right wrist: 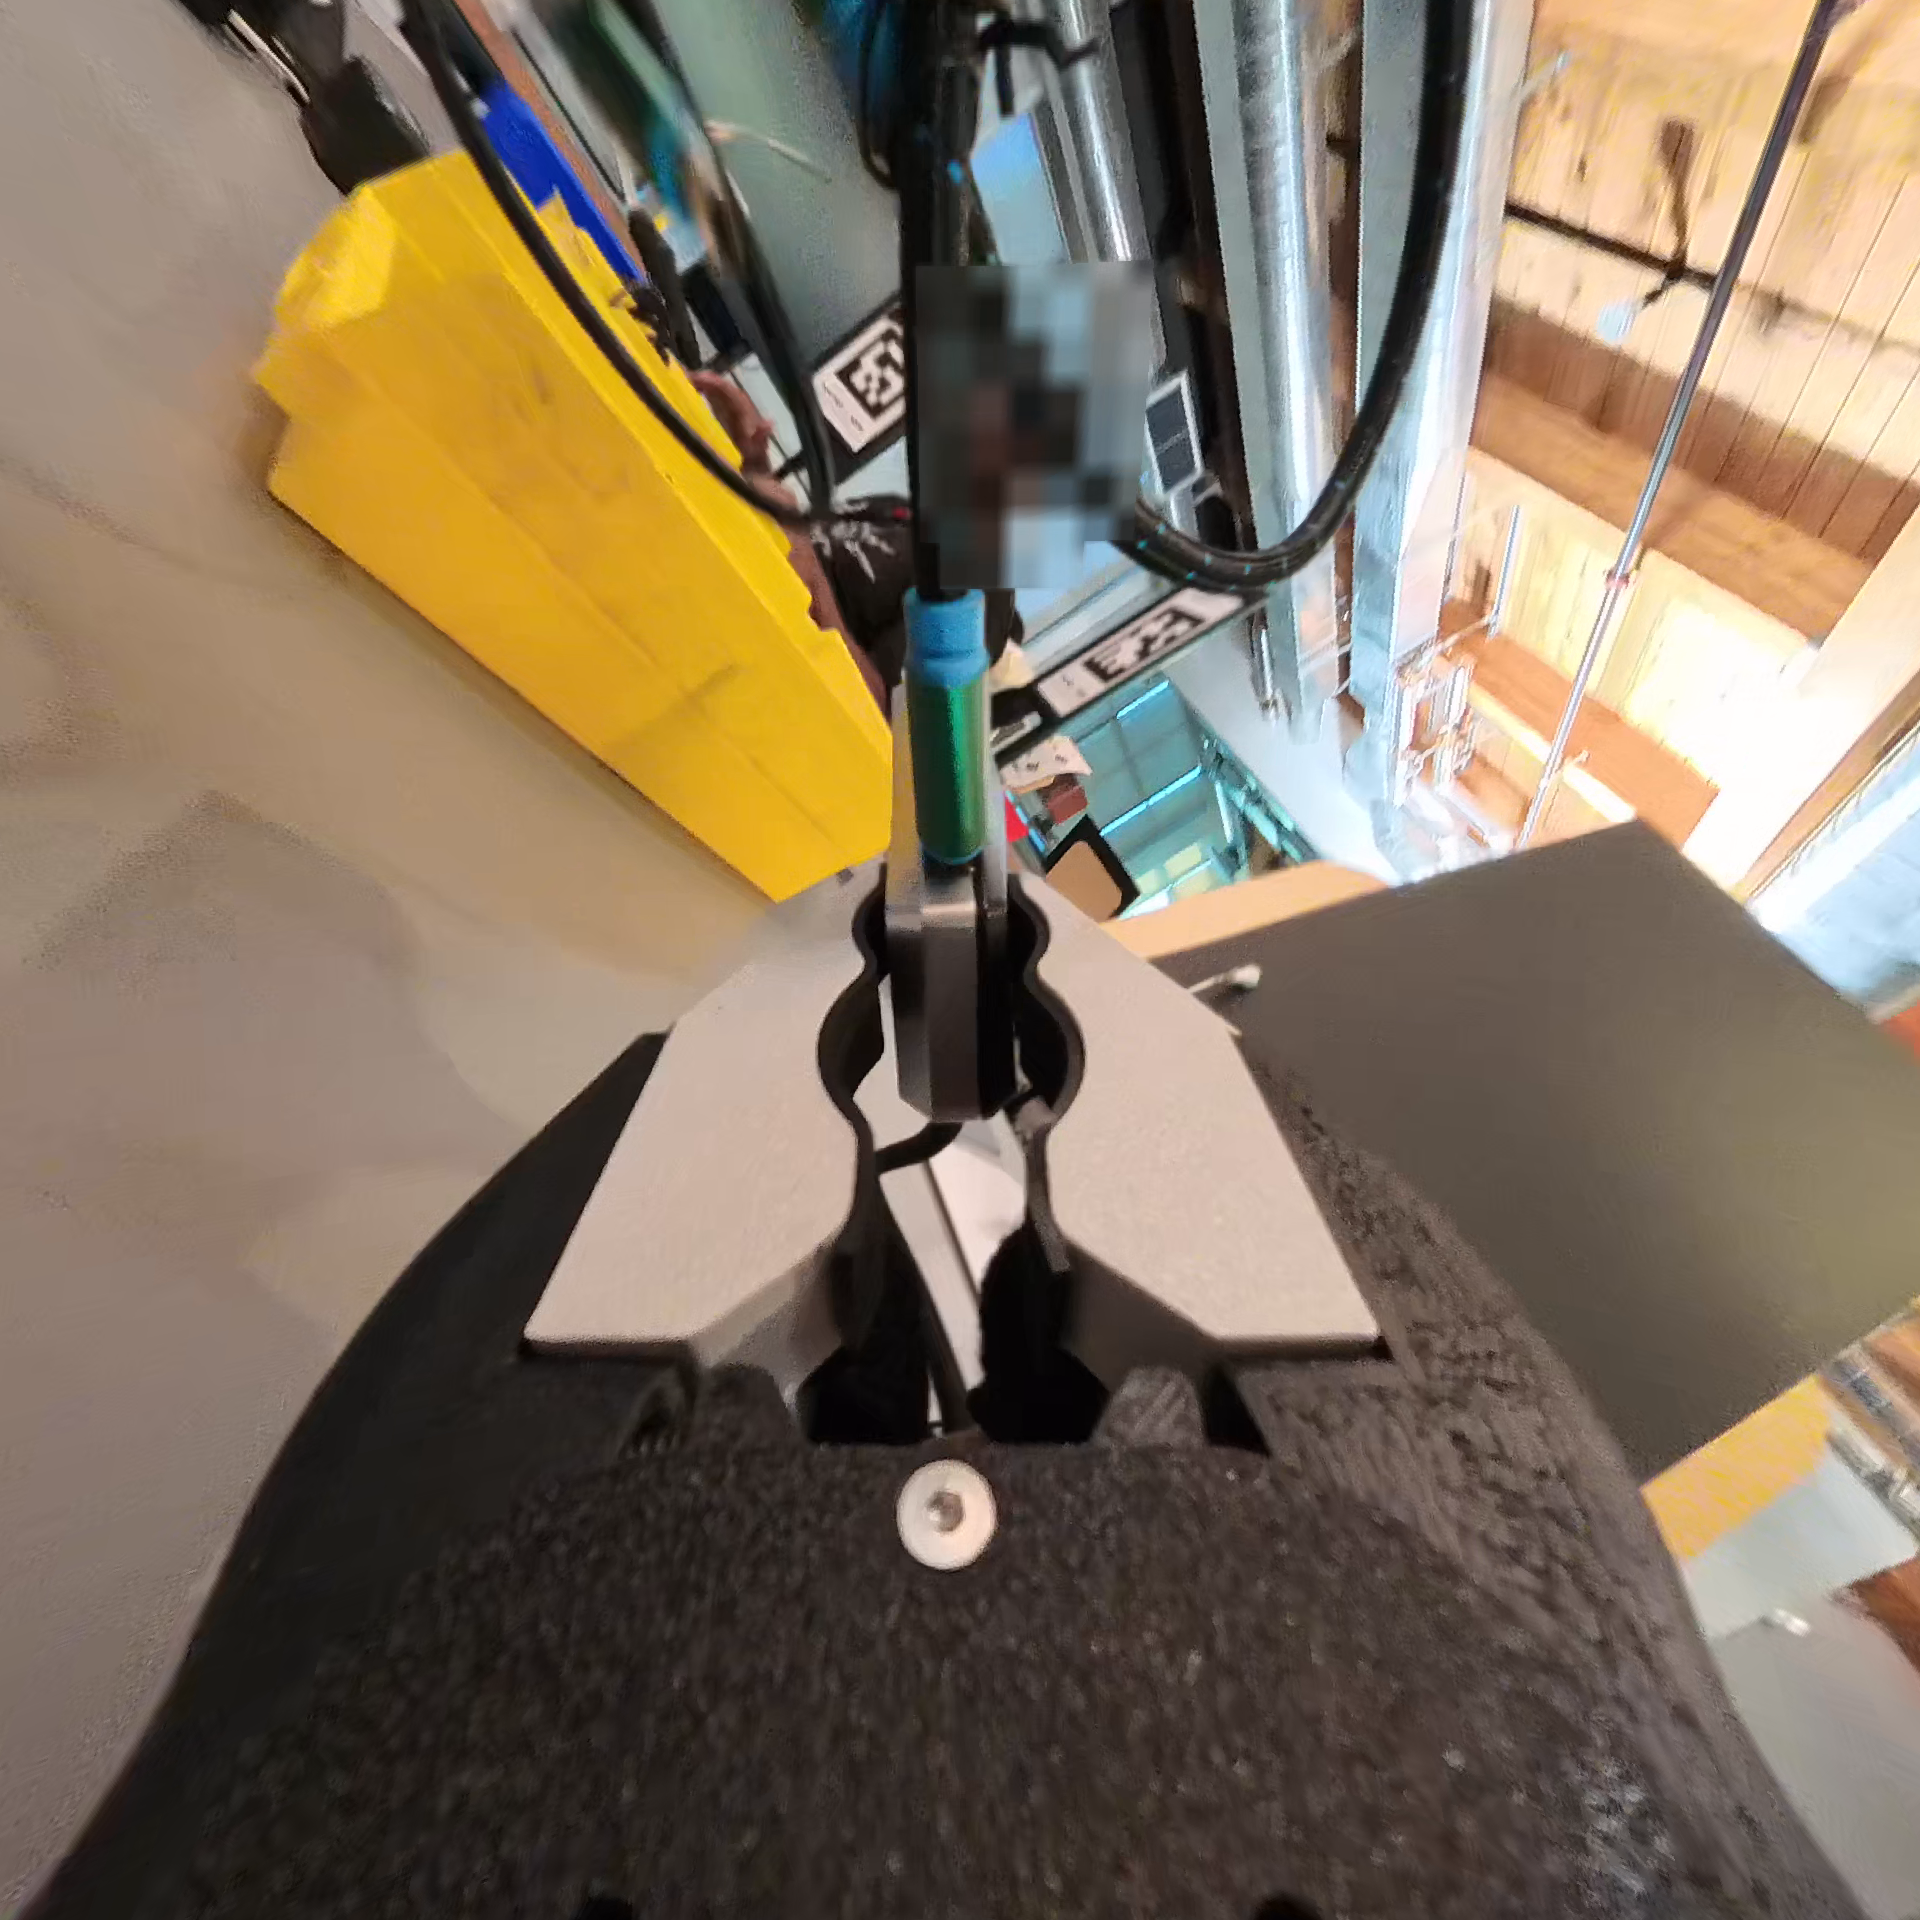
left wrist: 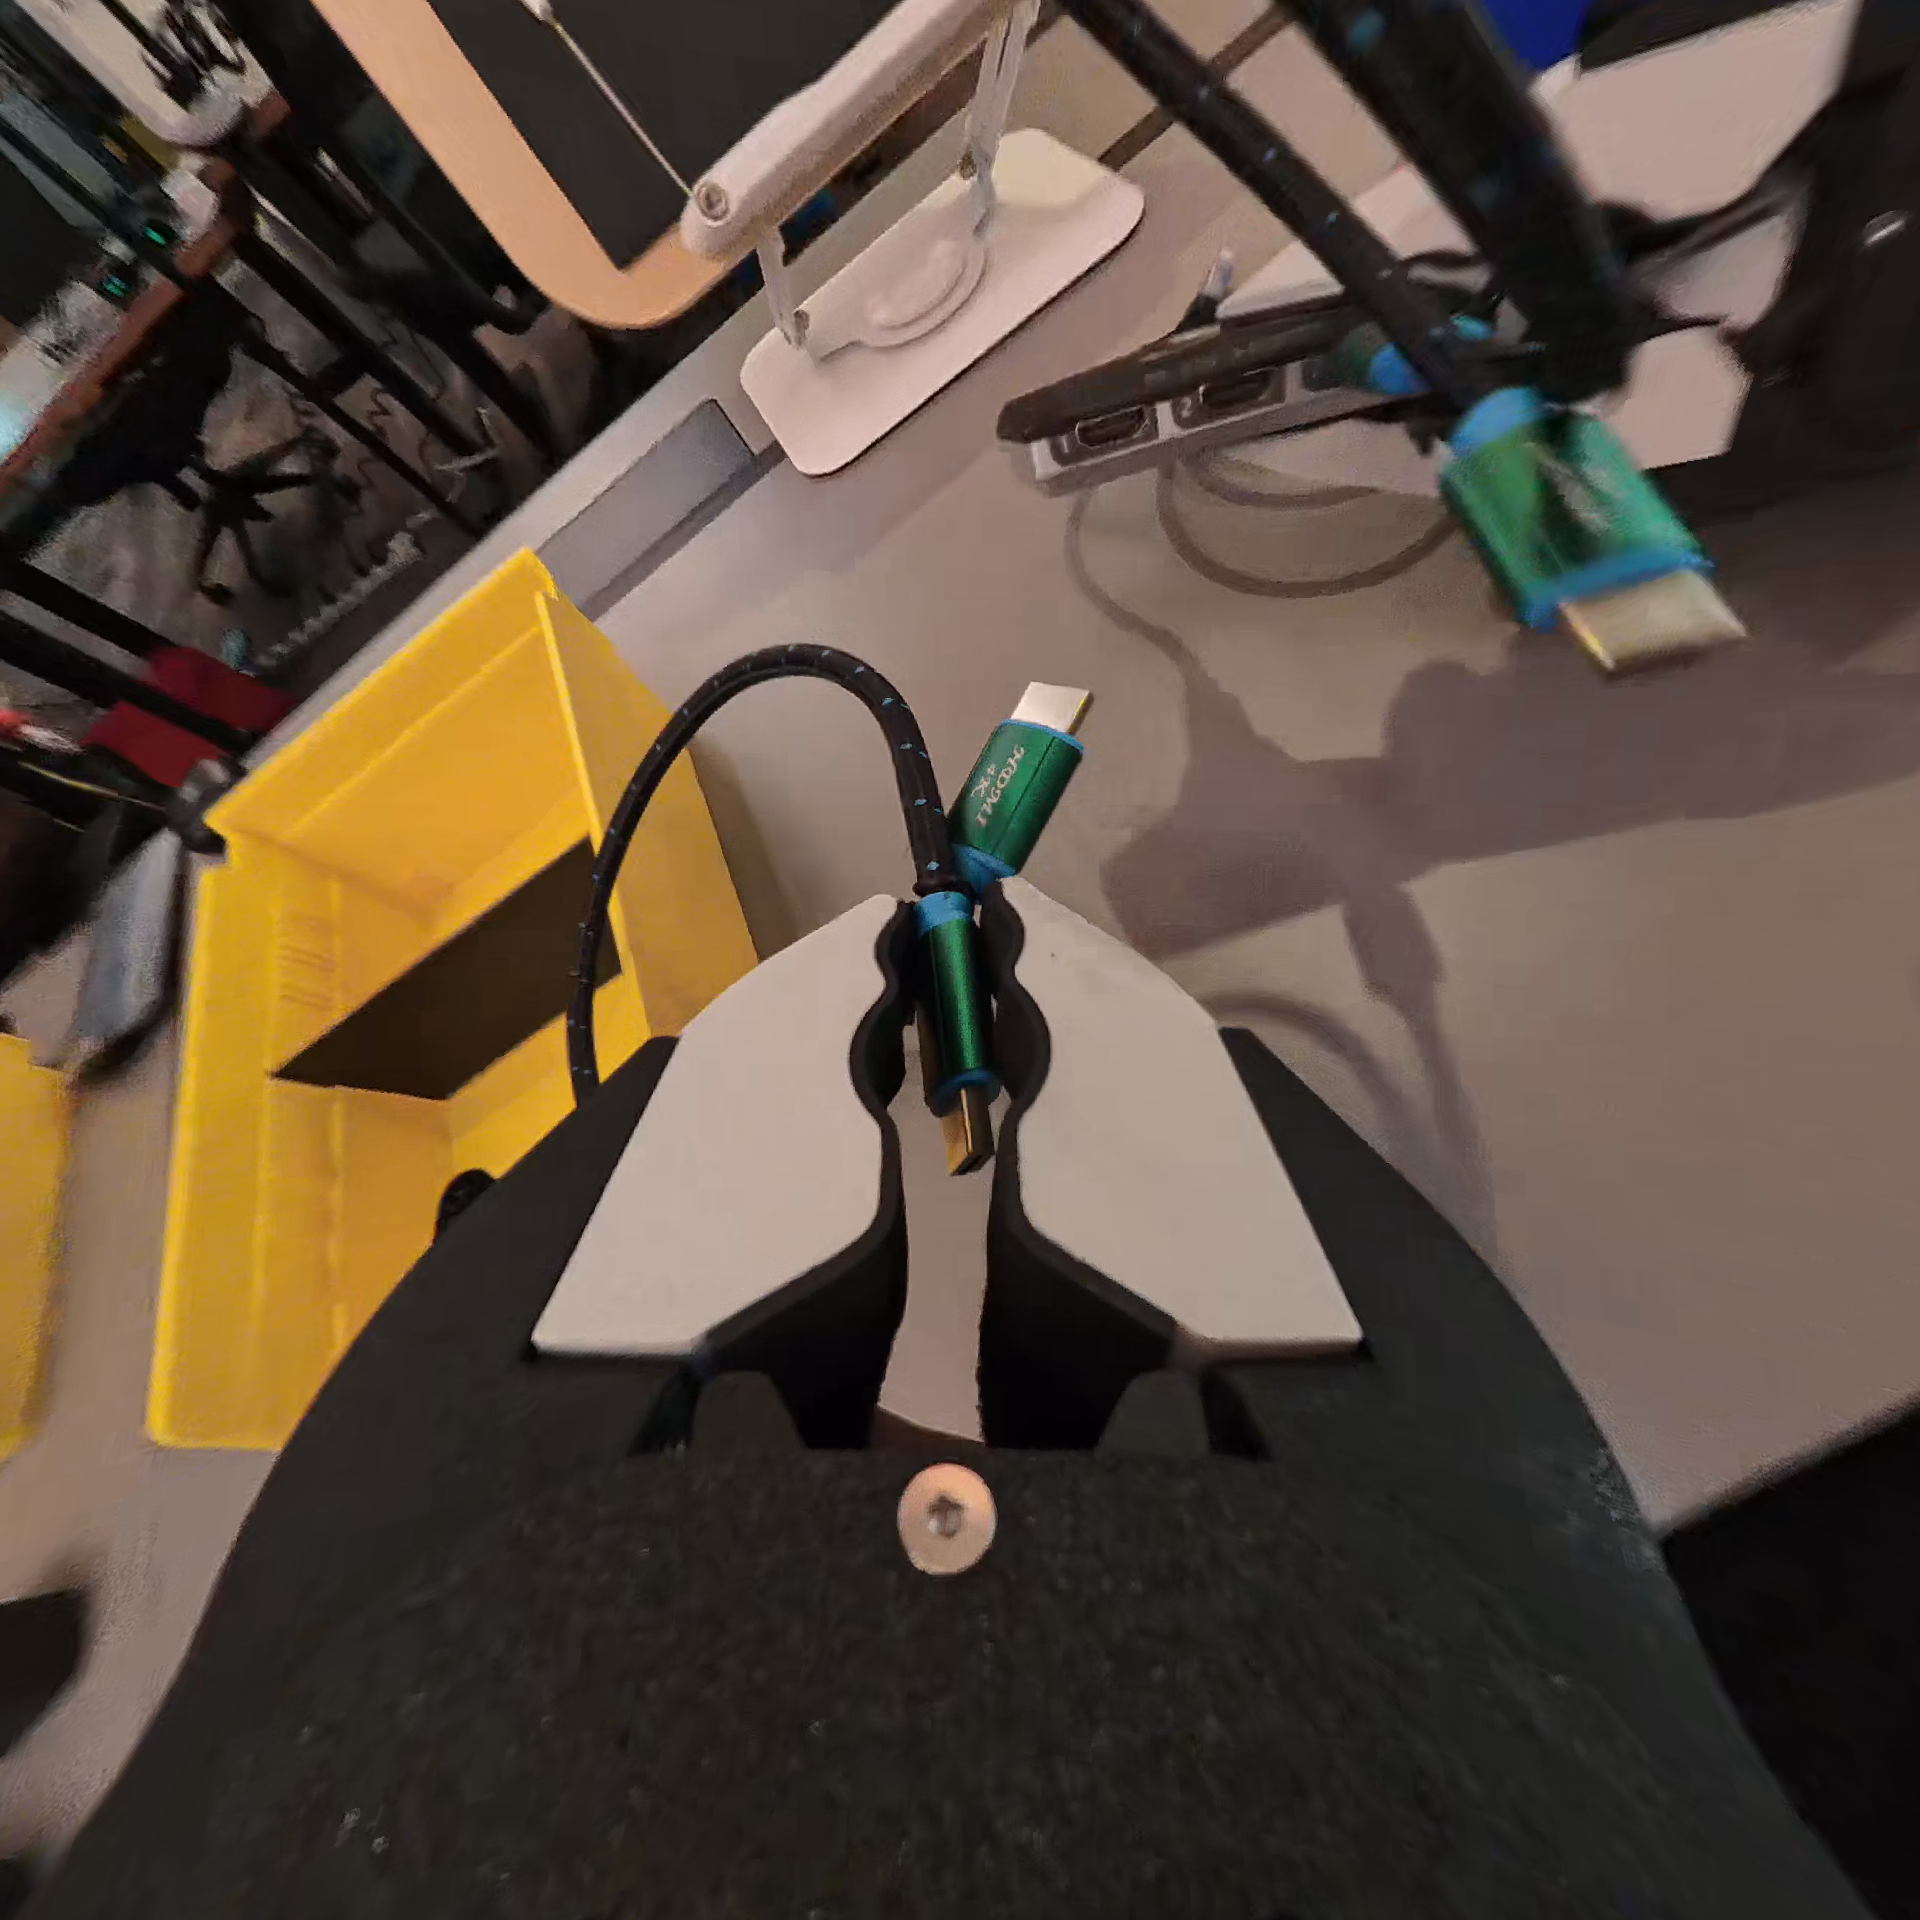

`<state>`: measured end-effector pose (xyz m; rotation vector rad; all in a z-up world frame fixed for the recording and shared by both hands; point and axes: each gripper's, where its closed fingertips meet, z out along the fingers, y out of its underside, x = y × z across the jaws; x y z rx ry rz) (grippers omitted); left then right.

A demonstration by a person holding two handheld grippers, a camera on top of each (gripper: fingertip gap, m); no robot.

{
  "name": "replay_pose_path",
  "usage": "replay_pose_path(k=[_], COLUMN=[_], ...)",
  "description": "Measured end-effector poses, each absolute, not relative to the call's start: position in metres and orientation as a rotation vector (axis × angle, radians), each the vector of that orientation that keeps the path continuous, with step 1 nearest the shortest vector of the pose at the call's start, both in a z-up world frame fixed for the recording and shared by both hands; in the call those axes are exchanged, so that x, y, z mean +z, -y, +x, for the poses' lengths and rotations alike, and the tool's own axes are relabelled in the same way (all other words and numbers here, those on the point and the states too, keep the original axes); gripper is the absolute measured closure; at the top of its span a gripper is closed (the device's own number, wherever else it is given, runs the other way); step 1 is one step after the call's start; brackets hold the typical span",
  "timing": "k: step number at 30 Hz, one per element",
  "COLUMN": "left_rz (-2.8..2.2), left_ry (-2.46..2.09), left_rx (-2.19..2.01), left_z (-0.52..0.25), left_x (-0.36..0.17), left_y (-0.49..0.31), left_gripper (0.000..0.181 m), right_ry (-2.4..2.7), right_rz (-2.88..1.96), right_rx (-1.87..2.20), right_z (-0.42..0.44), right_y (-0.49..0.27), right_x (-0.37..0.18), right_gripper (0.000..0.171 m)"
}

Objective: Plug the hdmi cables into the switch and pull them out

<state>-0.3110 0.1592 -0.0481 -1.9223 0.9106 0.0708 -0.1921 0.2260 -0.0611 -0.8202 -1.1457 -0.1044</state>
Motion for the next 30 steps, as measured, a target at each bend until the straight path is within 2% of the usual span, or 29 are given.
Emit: replay_pose_path(k=[8,30], left_rz=[-1.785,-1.856], left_ry=[-0.965,-0.835], left_rx=[0.357,0.351], left_z=[-0.29,-0.295], left_x=[-0.055,-0.074], left_y=[-0.182,-0.191], left_gripper=[0.169,0.17], right_ry=[1.283,1.253], right_rz=[-0.756,-0.694], right_rx=[-0.286,-0.485], right_z=[-0.225,-0.226], right_y=[-0.204,-0.207], right_x=[-0.072,-0.069], right_gripper=[0.151,0.151])
